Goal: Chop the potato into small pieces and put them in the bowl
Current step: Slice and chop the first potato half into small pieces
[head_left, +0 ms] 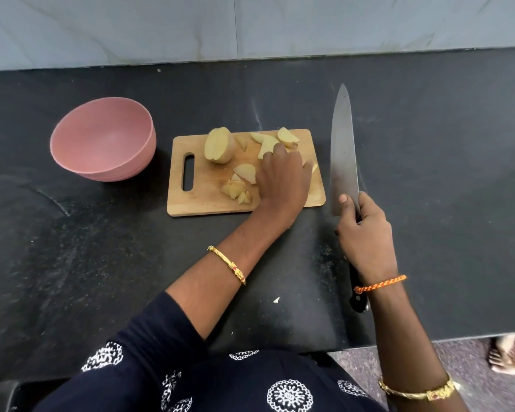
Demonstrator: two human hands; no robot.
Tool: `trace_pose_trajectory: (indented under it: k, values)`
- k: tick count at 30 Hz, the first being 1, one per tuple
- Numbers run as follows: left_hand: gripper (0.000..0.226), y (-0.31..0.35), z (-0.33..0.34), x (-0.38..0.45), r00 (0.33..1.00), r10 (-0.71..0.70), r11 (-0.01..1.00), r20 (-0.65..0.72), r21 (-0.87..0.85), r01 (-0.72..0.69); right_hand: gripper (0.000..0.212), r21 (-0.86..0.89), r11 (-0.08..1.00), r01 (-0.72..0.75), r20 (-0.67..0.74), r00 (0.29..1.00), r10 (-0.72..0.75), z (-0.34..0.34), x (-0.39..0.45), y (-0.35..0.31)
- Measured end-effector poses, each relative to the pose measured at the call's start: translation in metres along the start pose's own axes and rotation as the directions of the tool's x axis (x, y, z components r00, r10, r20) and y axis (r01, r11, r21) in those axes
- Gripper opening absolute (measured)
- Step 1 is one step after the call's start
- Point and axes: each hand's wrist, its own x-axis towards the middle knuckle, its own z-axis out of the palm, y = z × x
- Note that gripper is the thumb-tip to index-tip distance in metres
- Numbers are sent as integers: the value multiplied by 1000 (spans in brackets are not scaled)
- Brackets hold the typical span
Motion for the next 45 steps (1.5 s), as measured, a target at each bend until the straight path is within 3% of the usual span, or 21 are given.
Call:
trace_pose_trajectory:
  k: [8,14,21,33,38,45]
  values:
    - [35,2,0,7,991,58,991,123,111,-72,41,12,1000,10,15,1000,-11,2,1,2]
    - [38,-15,-11,-2,980,124,991,156,27,-130,36,17,1000,20,75,997,-22,5,-5,2]
    - [37,-38,-28,-2,936,189,980,297,4,-199,37,-47,997,66,127,990,-60,4,-12,2]
    - [37,-31,-18,-15,987,92,990,132,-118,-76,31,-125,991,42,190,982,-18,11,-23,14]
    - [53,-37,-23,-12,966,86,989,244,-136,-54,33,-126,991,52,181,983,-29,11,-25,12]
    - [51,-39,-23,-10,959,73,989,273,-142,-34,27,-175,983,52,179,984,-20,16,-28,3]
